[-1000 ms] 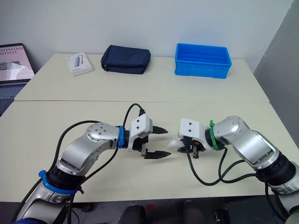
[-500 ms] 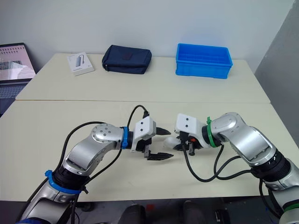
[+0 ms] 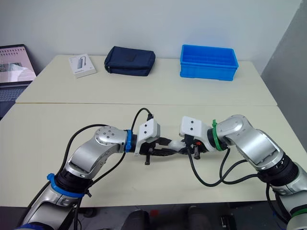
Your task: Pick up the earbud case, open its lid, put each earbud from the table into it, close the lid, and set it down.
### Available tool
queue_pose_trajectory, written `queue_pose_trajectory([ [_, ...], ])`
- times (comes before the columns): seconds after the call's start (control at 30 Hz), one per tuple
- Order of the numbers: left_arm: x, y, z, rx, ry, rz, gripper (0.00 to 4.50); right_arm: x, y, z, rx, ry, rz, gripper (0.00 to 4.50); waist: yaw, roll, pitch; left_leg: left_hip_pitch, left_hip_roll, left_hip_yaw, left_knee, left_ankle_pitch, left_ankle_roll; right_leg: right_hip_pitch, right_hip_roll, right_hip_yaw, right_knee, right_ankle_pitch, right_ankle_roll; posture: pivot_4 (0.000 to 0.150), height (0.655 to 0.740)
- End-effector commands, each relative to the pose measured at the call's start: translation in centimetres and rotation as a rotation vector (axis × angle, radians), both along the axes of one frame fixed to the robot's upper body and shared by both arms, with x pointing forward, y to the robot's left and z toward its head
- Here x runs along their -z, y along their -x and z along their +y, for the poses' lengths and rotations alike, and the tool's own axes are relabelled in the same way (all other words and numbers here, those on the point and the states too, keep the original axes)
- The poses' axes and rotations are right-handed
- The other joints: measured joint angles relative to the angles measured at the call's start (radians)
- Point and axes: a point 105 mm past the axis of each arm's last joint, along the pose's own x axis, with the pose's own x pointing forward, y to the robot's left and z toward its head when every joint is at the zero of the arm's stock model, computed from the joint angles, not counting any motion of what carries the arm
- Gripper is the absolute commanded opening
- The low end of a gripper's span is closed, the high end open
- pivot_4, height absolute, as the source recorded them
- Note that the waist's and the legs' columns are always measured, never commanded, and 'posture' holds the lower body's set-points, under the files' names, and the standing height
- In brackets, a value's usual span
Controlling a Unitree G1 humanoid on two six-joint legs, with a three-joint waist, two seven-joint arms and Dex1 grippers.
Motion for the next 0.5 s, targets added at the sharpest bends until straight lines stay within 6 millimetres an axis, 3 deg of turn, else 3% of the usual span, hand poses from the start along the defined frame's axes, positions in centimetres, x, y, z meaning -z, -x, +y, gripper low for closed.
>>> queue_pose_trajectory([
  [0.03, -1.15, 0.0, -0.59, 0.005, 0.037, -0.04, 0.77, -1.67, 0.25, 0.51, -0.041, -0.023, -0.063, 0.78, 0.0, 0.0, 0.0, 0.0, 0.0, 0.0, 0.0, 0.0, 0.0, 0.0, 0.0, 0.0, 0.0, 0.0, 0.0, 0.15, 0.7218],
  [0.4, -0.8, 0.11, -0.62, -0.004, 0.039, -0.038, 0.77, -1.37, 0.62, 0.39, -0.072, -0.003, -0.066, 0.78, 0.0, 0.0, 0.0, 0.0, 0.0, 0.0, 0.0, 0.0, 0.0, 0.0, 0.0, 0.0, 0.001, 0.0, 0.0, 0.15, 0.7218],
  [0.5, -0.67, 0.15, -0.55, -0.008, 0.045, -0.033, 0.77, -1.22, 0.41, -0.06, -0.071, 0.02, -0.084, 1.83, 0.0, 0.0, 0.0, 0.0, 0.0, 0.0, 0.001, 0.0, 0.0, 0.0, 0.0, 0.0, 0.001, 0.0, 0.0, 0.15, 0.7218],
])
